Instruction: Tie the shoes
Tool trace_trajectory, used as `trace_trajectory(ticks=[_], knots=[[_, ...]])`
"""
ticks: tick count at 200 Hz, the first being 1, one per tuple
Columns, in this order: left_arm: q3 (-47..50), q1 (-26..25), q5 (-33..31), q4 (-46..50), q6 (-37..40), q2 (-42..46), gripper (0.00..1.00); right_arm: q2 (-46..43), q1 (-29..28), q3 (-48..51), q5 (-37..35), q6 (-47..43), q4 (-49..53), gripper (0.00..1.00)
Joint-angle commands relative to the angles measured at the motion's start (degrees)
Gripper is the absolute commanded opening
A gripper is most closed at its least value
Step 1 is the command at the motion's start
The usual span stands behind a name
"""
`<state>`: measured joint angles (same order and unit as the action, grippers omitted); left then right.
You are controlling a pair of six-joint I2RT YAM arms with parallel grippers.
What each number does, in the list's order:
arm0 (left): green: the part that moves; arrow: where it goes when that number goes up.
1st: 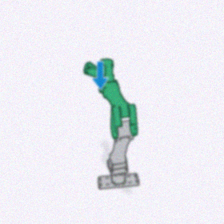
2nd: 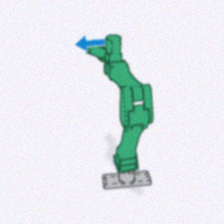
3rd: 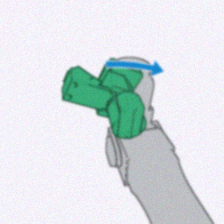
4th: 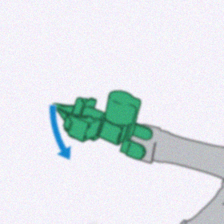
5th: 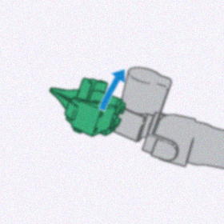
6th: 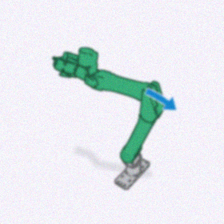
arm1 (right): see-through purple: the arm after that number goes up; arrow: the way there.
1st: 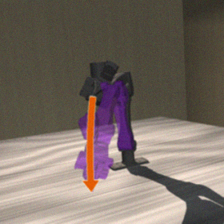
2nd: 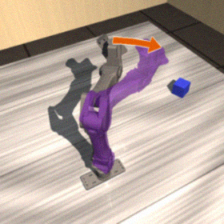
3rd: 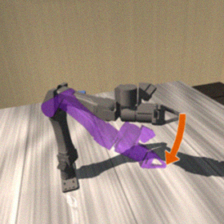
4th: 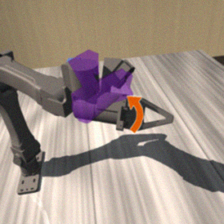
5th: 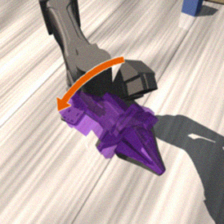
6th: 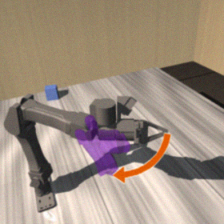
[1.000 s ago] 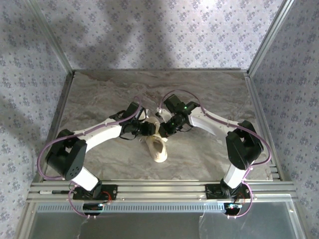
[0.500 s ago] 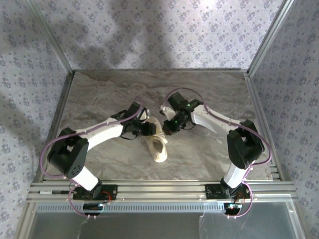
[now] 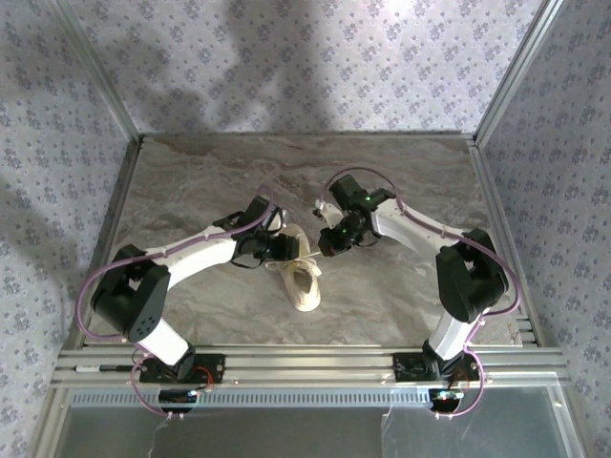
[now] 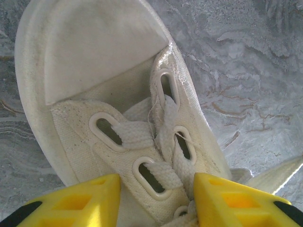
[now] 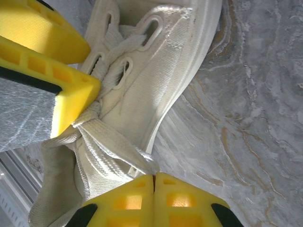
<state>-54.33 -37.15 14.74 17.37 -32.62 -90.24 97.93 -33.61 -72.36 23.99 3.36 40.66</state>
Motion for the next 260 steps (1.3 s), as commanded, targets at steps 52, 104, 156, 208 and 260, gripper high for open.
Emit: trace_trajectory(ticks=[52, 104, 156, 208, 260], knots=[[-4.96, -0.1, -3.84, 8.72, 3.2, 2.99, 0.6, -1.81, 1.13, -0.97, -0.91, -1.77, 1.62, 0.45], [-9.92, 3.45, -10.44, 17.04, 10.32, 13.36, 0.68, -11.85, 7.75, 3.13, -7.84, -0.81, -0.53, 0.55], [-3.33, 14.53, -22.28, 19.77, 15.91, 29.87, 0.9, -30.01, 16.67, 17.03, -21.63, -0.12, -10.79, 0.68], [19.13, 21.48, -32.16, -2.1, 29.95, 43.9, 0.99, -42.26, 27.51, 36.41, -29.25, -0.16, -30.96, 1.0], [33.93, 25.79, -31.43, -26.47, 29.97, 36.73, 0.99, -41.45, 32.14, 48.87, -30.98, -1.35, -48.98, 1.0]])
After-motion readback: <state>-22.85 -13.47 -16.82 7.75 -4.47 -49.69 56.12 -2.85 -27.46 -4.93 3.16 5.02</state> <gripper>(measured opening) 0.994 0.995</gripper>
